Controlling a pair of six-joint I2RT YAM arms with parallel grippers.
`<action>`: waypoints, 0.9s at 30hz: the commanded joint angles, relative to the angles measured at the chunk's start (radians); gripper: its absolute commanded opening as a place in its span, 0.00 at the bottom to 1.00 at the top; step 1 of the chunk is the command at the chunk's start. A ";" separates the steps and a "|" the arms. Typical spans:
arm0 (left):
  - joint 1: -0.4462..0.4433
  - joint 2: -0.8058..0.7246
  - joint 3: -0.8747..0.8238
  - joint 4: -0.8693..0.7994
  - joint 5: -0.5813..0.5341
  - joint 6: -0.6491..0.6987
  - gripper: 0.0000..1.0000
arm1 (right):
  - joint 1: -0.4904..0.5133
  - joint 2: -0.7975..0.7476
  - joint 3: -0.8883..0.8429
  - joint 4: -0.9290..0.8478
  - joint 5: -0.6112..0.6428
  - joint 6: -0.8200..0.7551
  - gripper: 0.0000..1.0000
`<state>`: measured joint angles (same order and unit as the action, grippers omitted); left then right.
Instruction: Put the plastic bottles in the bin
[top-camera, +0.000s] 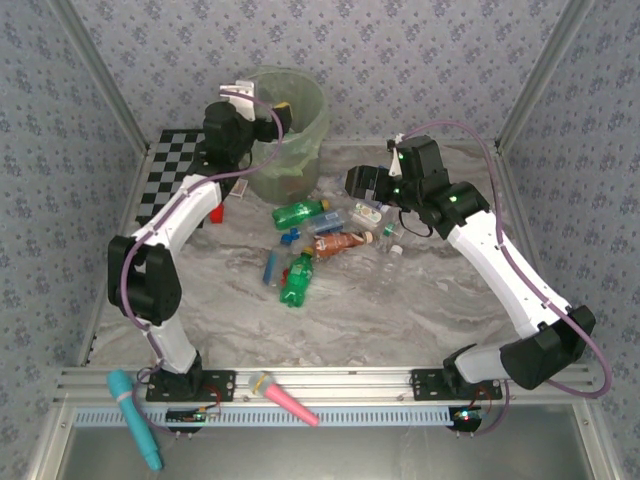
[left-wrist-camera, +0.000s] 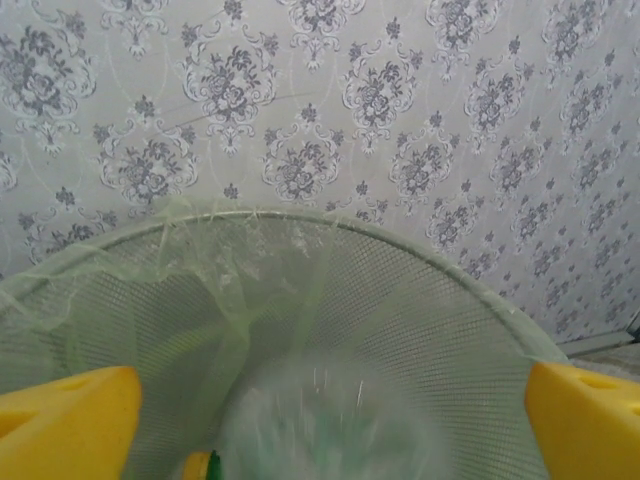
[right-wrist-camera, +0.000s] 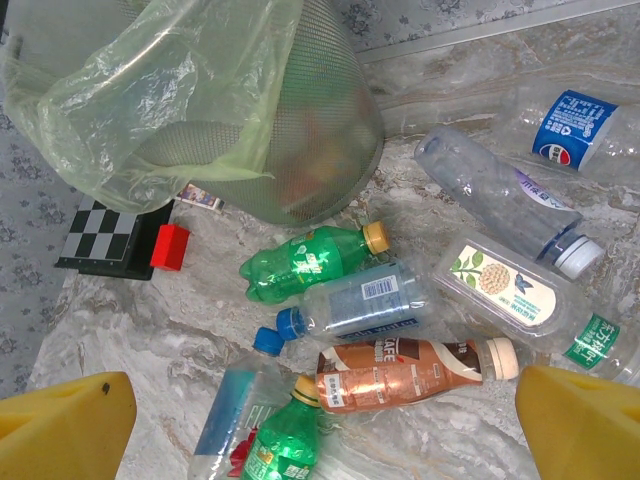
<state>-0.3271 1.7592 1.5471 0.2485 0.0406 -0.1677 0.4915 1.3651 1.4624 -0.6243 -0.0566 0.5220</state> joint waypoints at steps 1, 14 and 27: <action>0.003 -0.059 0.002 -0.011 0.009 0.000 1.00 | -0.003 0.002 0.012 -0.006 0.004 -0.015 0.99; 0.003 -0.072 0.080 -0.158 0.014 -0.022 1.00 | -0.004 -0.016 -0.009 -0.010 0.013 -0.005 0.99; -0.064 -0.126 0.099 -0.387 0.083 -0.063 1.00 | -0.104 -0.009 -0.105 -0.088 -0.007 0.074 0.99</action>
<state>-0.3580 1.6859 1.6032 -0.0608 0.0940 -0.2222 0.4011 1.3613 1.3781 -0.6556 -0.0673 0.5663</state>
